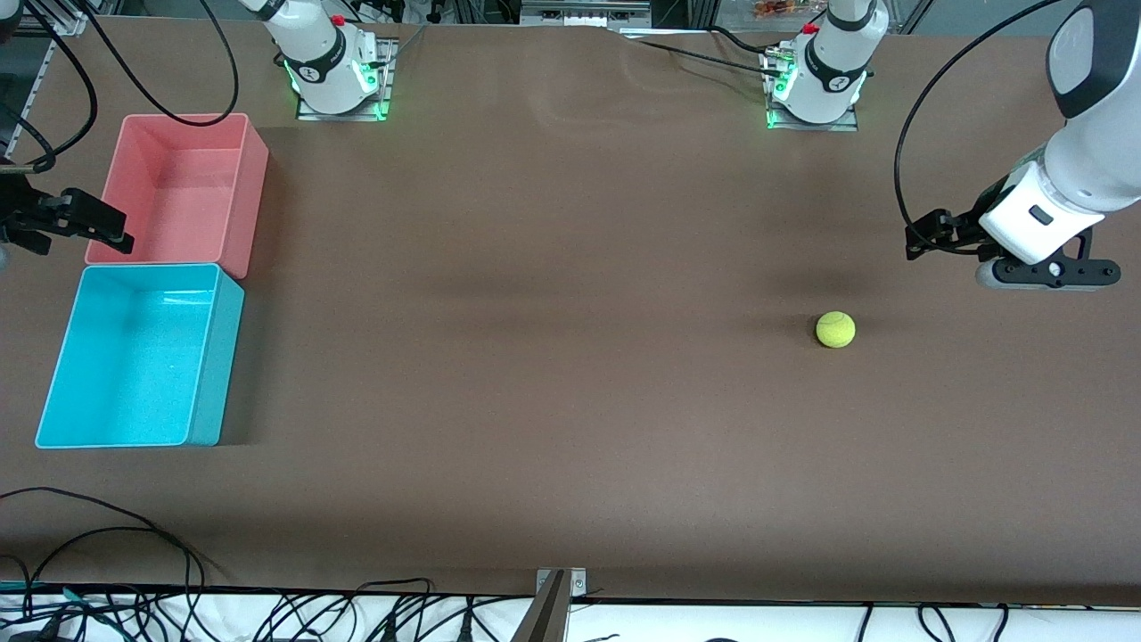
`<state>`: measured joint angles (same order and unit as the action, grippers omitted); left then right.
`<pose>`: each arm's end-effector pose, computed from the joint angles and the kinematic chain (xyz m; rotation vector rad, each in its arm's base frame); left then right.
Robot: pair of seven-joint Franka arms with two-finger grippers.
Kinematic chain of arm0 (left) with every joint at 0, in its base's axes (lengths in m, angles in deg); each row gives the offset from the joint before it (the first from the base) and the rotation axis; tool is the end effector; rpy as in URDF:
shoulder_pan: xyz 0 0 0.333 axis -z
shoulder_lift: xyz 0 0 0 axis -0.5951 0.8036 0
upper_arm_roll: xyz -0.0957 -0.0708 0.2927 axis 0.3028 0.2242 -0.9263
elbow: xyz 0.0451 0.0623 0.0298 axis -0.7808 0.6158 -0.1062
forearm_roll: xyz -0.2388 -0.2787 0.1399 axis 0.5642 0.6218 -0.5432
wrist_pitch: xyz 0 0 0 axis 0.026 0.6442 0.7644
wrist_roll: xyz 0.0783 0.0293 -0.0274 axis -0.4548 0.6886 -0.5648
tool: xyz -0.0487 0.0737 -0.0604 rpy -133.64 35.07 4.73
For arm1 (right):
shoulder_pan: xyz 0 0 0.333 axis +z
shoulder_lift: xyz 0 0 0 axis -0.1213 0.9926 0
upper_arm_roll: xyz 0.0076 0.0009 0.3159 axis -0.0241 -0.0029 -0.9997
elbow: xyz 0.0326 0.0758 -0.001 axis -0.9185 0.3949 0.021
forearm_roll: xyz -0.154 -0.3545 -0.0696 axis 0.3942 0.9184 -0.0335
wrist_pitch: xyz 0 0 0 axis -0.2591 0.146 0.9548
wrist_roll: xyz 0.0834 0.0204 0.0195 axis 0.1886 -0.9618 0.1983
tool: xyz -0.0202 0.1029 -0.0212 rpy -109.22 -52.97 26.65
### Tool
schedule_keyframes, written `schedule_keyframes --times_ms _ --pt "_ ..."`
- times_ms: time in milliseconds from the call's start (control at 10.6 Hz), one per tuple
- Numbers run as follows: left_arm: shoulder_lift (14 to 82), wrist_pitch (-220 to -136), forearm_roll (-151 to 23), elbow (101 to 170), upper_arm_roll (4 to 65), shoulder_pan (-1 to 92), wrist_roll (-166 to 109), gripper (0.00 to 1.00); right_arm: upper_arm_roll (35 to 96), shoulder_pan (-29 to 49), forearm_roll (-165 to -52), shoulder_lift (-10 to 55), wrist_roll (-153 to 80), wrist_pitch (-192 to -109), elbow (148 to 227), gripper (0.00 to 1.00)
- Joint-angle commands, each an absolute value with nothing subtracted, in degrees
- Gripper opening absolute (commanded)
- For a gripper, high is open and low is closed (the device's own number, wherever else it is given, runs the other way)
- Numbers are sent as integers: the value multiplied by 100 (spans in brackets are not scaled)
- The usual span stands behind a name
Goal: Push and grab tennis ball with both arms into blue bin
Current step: 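Move the left gripper toward the yellow-green tennis ball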
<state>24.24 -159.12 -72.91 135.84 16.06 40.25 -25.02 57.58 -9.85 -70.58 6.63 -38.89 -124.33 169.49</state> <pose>0.5647 -0.0337 0.5301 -3.1329 0.0113 0.1277 0.5962 -0.0109 0.6188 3.1287 0.0505 0.0064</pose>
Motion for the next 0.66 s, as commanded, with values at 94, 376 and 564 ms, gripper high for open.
schedule_keyframes --times_ms 94,376,564 --pt "2327 -16749 -7362 14252 1628 3986 -2428 100 5749 -995 -7002 687 -3839 -12517 16902 100" --pt "2319 -17574 -7336 14840 1619 3916 -2420 100 5749 -987 -7002 740 -3839 -12561 16894 100" --pt "2319 -18216 -7336 15315 1619 3916 -2420 100 5749 -987 -7011 740 -3839 -12604 16894 100"
